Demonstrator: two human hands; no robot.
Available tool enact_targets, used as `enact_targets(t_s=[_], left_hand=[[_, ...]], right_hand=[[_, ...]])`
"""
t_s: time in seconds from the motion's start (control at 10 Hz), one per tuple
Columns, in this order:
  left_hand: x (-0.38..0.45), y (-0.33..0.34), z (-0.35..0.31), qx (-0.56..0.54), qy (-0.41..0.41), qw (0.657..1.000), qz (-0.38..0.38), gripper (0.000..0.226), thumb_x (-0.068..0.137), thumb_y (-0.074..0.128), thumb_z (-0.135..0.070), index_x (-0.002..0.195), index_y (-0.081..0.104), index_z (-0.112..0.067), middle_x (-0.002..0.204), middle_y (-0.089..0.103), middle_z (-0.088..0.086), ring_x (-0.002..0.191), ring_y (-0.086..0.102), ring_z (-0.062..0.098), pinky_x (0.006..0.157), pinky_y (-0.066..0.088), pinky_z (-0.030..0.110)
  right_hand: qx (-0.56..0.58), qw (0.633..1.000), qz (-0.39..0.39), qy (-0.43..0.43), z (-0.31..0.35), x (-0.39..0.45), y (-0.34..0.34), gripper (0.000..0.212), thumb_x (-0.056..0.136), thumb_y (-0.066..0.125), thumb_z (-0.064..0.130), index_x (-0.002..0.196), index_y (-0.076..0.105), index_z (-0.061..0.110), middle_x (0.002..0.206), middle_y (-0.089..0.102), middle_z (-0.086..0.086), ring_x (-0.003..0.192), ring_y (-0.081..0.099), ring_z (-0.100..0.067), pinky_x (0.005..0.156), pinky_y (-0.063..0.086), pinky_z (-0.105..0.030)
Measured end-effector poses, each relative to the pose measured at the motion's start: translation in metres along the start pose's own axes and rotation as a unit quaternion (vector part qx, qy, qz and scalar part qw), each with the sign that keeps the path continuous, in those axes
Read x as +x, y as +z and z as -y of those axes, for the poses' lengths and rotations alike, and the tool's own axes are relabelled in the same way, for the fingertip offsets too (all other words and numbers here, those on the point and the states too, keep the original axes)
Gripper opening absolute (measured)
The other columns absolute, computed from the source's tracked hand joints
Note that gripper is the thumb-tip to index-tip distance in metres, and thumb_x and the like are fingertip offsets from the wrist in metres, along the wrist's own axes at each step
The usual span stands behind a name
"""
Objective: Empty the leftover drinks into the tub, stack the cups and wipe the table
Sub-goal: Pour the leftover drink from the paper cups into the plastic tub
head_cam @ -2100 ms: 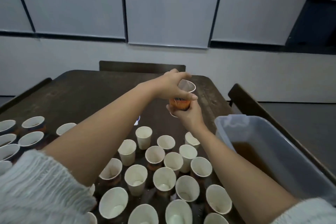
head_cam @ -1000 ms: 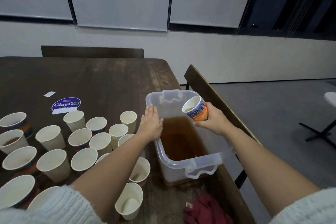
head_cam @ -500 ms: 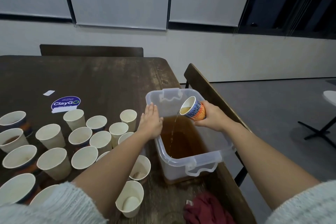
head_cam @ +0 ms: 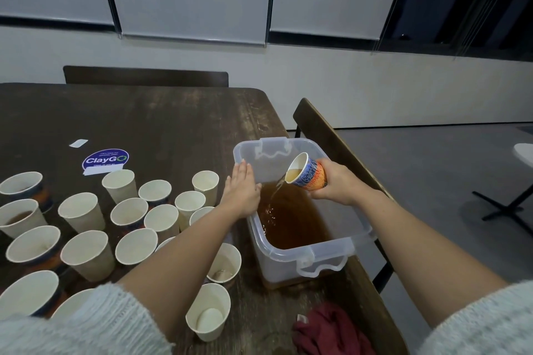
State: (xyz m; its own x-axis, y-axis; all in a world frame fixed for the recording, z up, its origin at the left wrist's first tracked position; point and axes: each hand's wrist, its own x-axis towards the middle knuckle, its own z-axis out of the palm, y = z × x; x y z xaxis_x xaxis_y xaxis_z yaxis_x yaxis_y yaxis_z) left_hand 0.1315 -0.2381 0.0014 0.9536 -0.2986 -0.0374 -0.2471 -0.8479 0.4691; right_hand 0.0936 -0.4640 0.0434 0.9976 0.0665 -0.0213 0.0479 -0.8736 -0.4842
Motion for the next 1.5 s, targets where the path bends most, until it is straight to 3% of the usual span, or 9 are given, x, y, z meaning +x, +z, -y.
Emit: enact_targets(t_s=[0.2,1.5], left_hand=[[0.001,0.0,0.001,0.0,0.001,1.0,0.0,0.059,0.106,0.028,-0.027,0.153,-0.002,-0.009,0.162,-0.01,0.007,0.148,-0.013,0.021,0.119,-0.003,0.039],[0.0,-0.001,0.0,0.003,0.001,1.0,0.008,0.06,0.105,0.028,-0.025,0.153,-0.004,-0.008,0.161,-0.012,0.007,0.148,-0.015,0.021,0.118,-0.005,0.041]], right_hand=[[-0.007,1.0,-0.001,0.001,0.002,0.004,-0.001,0.057,0.078,0.08,0.027,0.123,0.044,0.026,0.107,0.054,0.007,0.1,0.058,-0.013,0.082,0.052,-0.024],[-0.084,0.996,0.013,-0.016,0.009,0.015,-0.007,0.063,0.074,0.083,0.021,0.125,0.046,0.025,0.112,0.055,0.003,0.104,0.056,-0.015,0.09,0.054,-0.033]])
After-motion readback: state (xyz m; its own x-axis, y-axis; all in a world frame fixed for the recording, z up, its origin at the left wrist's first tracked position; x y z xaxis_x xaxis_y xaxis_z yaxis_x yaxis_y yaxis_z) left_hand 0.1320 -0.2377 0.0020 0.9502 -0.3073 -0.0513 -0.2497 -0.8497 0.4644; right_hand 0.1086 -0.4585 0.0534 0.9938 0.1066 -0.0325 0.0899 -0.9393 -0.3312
